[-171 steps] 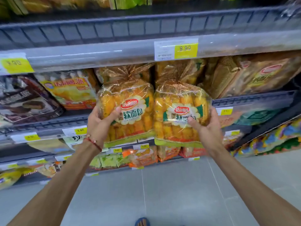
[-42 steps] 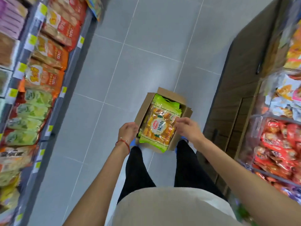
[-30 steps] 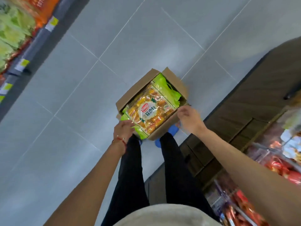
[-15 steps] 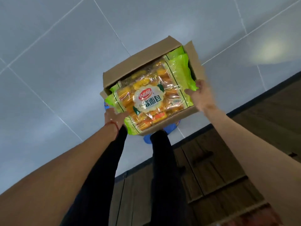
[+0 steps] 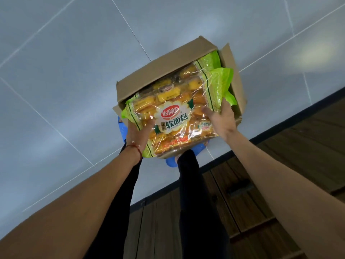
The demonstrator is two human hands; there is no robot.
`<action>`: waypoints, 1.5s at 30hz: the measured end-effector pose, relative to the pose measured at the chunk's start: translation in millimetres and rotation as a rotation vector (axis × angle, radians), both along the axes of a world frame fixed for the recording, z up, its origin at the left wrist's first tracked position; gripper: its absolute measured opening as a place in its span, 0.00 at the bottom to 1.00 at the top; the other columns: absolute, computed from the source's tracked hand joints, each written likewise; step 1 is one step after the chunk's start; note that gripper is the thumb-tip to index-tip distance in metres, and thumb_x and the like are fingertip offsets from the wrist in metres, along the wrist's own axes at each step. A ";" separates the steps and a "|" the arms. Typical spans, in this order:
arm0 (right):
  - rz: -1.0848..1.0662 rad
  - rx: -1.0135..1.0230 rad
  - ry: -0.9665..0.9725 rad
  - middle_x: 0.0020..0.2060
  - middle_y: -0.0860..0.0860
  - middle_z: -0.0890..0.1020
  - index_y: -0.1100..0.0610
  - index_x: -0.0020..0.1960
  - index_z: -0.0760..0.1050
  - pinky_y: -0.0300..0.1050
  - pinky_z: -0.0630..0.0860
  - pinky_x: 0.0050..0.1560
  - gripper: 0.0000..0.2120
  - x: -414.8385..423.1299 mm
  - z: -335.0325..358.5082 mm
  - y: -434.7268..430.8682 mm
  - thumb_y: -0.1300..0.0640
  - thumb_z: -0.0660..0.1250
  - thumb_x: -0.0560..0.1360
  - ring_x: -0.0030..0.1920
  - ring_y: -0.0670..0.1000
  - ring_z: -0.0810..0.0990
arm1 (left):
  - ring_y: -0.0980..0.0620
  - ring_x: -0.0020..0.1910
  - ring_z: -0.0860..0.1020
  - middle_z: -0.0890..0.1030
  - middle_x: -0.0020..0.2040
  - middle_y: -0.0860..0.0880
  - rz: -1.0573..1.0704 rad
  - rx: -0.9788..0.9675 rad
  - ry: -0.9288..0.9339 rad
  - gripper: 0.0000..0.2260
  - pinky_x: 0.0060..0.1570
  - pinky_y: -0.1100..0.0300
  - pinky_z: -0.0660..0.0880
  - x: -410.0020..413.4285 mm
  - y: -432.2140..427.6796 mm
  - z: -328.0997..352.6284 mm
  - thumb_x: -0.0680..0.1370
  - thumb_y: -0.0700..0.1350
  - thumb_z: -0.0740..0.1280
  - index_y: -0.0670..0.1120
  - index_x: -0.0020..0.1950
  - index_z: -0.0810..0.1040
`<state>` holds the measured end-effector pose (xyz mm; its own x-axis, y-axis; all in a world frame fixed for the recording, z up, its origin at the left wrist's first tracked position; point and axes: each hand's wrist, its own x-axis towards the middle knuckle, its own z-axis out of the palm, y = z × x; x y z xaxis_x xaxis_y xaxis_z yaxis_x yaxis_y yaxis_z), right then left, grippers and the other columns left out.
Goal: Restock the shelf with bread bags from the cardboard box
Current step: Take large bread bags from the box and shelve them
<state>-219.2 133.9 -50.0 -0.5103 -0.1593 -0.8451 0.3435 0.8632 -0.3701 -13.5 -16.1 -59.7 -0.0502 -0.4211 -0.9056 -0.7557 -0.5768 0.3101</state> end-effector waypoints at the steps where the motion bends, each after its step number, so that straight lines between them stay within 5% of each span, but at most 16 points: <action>1: -0.035 -0.013 0.008 0.81 0.54 0.61 0.54 0.83 0.52 0.66 0.59 0.78 0.57 1.7 6.8 1.6 0.31 0.75 0.66 0.80 0.59 0.60 | 0.49 0.60 0.78 0.79 0.61 0.55 0.002 -0.002 0.028 0.31 0.60 0.46 0.74 -2.4 -7.0 8.4 0.67 0.59 0.73 0.58 0.69 0.69; 5: -0.163 -0.073 0.024 0.75 0.51 0.72 0.49 0.80 0.60 0.66 0.69 0.73 0.56 9.7 33.2 14.4 0.30 0.77 0.60 0.74 0.57 0.71 | 0.50 0.57 0.80 0.82 0.56 0.57 -0.105 -0.009 0.088 0.29 0.57 0.44 0.76 2.5 -40.7 34.8 0.64 0.63 0.76 0.61 0.63 0.71; 10: -0.265 -0.103 0.050 0.64 0.48 0.81 0.53 0.75 0.68 0.43 0.80 0.57 0.30 30.9 134.5 -31.4 0.53 0.75 0.76 0.63 0.51 0.80 | 0.47 0.55 0.80 0.81 0.54 0.54 -0.172 -0.094 0.134 0.26 0.58 0.43 0.75 1.4 -91.7 120.9 0.66 0.61 0.74 0.54 0.59 0.70; 14: -0.310 -0.170 0.076 0.68 0.47 0.80 0.51 0.78 0.66 0.57 0.74 0.71 0.38 57.6 215.9 -60.5 0.44 0.77 0.72 0.67 0.52 0.78 | 0.48 0.52 0.80 0.81 0.51 0.54 -0.196 -0.169 0.175 0.21 0.57 0.43 0.75 13.2 -129.5 199.0 0.71 0.58 0.72 0.52 0.57 0.71; 20: -0.186 -0.302 0.178 0.62 0.42 0.83 0.43 0.70 0.72 0.62 0.79 0.64 0.34 85.9 319.0 -79.8 0.34 0.74 0.68 0.62 0.51 0.83 | 0.50 0.52 0.81 0.82 0.52 0.55 -0.151 -0.284 0.291 0.17 0.56 0.46 0.77 39.2 -167.1 320.5 0.72 0.57 0.72 0.56 0.57 0.73; 24: -0.024 -0.415 0.288 0.57 0.36 0.81 0.38 0.65 0.71 0.56 0.80 0.62 0.20 97.5 387.9 -95.4 0.42 0.72 0.76 0.59 0.47 0.82 | 0.50 0.53 0.82 0.83 0.53 0.55 -0.059 -0.345 0.402 0.16 0.54 0.44 0.78 71.6 -173.3 382.7 0.72 0.56 0.72 0.58 0.57 0.74; 30: 0.067 -0.574 0.322 0.56 0.42 0.84 0.39 0.61 0.74 0.54 0.79 0.63 0.15 108.5 460.0 -116.8 0.45 0.73 0.77 0.56 0.43 0.83 | 0.54 0.56 0.80 0.81 0.57 0.56 0.097 -0.530 0.495 0.20 0.59 0.48 0.76 116.4 -164.3 472.6 0.75 0.55 0.70 0.55 0.66 0.71; 34: 0.082 -0.673 0.304 0.61 0.44 0.83 0.38 0.63 0.75 0.56 0.78 0.66 0.20 113.2 502.0 -142.4 0.40 0.75 0.74 0.61 0.47 0.82 | 0.56 0.59 0.78 0.80 0.60 0.56 0.141 -0.590 0.578 0.25 0.62 0.50 0.74 136.2 -176.9 524.0 0.75 0.52 0.71 0.54 0.70 0.69; 36: 0.095 -0.711 0.320 0.69 0.45 0.78 0.43 0.71 0.71 0.55 0.72 0.72 0.33 112.9 522.8 -160.9 0.34 0.75 0.71 0.69 0.49 0.77 | 0.56 0.64 0.74 0.76 0.65 0.58 0.114 -0.637 0.599 0.30 0.66 0.52 0.70 142.2 -188.1 546.3 0.73 0.55 0.72 0.55 0.72 0.66; 39: 0.107 -0.764 0.334 0.72 0.46 0.70 0.54 0.80 0.62 0.40 0.58 0.71 0.37 111.0 553.2 -195.3 0.43 0.73 0.77 0.73 0.48 0.67 | 0.59 0.68 0.66 0.67 0.69 0.61 0.125 -0.691 0.613 0.35 0.67 0.57 0.63 148.2 -217.2 572.4 0.73 0.56 0.72 0.55 0.76 0.59; 41: 0.100 -0.793 0.317 0.68 0.45 0.69 0.59 0.80 0.60 0.35 0.61 0.67 0.36 110.3 569.3 -218.6 0.49 0.71 0.79 0.69 0.45 0.67 | 0.55 0.72 0.64 0.64 0.74 0.59 0.126 -0.710 0.602 0.40 0.70 0.50 0.62 150.8 -243.9 586.0 0.69 0.62 0.73 0.59 0.76 0.57; 43: 0.100 -0.845 0.353 0.61 0.40 0.74 0.53 0.76 0.67 0.30 0.68 0.61 0.28 111.0 580.5 -248.1 0.52 0.71 0.79 0.64 0.44 0.74 | 0.54 0.73 0.63 0.63 0.75 0.56 0.103 -0.746 0.607 0.40 0.71 0.47 0.61 151.8 -272.9 600.0 0.68 0.63 0.73 0.60 0.75 0.58; 45: 0.094 -0.872 0.399 0.58 0.39 0.81 0.44 0.68 0.72 0.41 0.78 0.62 0.19 115.3 595.7 -280.1 0.51 0.72 0.79 0.60 0.45 0.82 | 0.53 0.71 0.67 0.68 0.72 0.55 0.059 -0.803 0.601 0.36 0.69 0.45 0.65 149.6 -305.5 613.2 0.69 0.62 0.73 0.57 0.73 0.62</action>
